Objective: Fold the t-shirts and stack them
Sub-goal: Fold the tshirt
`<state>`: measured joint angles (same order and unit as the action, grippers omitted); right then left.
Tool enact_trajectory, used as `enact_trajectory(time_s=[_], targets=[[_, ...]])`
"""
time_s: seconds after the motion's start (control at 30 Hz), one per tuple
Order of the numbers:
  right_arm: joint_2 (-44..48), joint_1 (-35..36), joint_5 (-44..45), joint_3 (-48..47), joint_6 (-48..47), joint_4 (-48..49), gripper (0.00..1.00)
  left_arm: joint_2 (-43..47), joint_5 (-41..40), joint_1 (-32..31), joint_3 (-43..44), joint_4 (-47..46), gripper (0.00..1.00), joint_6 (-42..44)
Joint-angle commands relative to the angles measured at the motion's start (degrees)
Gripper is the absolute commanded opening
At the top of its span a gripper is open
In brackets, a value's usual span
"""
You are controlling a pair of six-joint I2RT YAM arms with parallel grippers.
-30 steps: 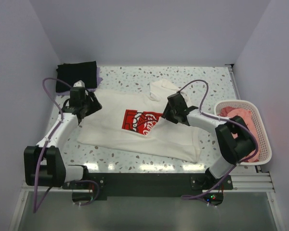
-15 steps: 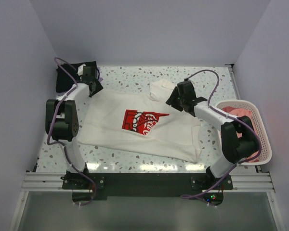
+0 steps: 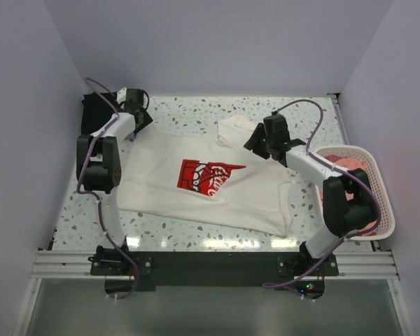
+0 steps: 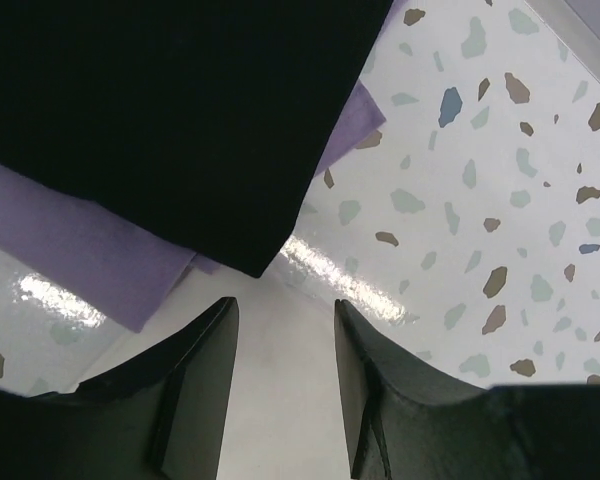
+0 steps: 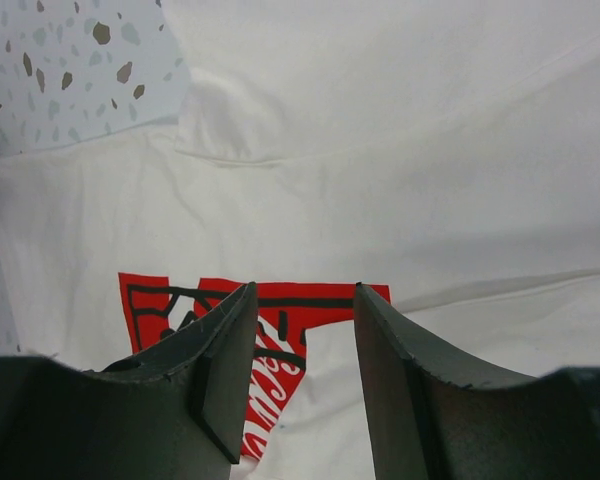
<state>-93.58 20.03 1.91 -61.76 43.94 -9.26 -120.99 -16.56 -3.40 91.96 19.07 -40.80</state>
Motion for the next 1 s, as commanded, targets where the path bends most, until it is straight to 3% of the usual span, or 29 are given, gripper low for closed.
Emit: enact_trajectory(time_s=[0.0,0.5,0.83,0.97], targets=[[2.26,-0.96,-1.56,-0.03,-1.14,2.23,0.47,-2.67,-1.37,0.59,4.53,1.23,0.48,-0.86],[3.05,-1.49,-1.74,2.08,-2.63,2.49,0.47,-9.96,0.91,6.21,12.27,2.38,0.46,-0.34],[2.26,-2.01,-1.82,2.08,-3.07,2.75,0.47,-11.38,1.18,5.51,14.12,3.08,0.46,0.63],[2.09,-2.02,-1.82,1.55,-3.25,2.66,0.47,-9.62,-2.85,3.84,13.95,2.64,0.46,2.82]])
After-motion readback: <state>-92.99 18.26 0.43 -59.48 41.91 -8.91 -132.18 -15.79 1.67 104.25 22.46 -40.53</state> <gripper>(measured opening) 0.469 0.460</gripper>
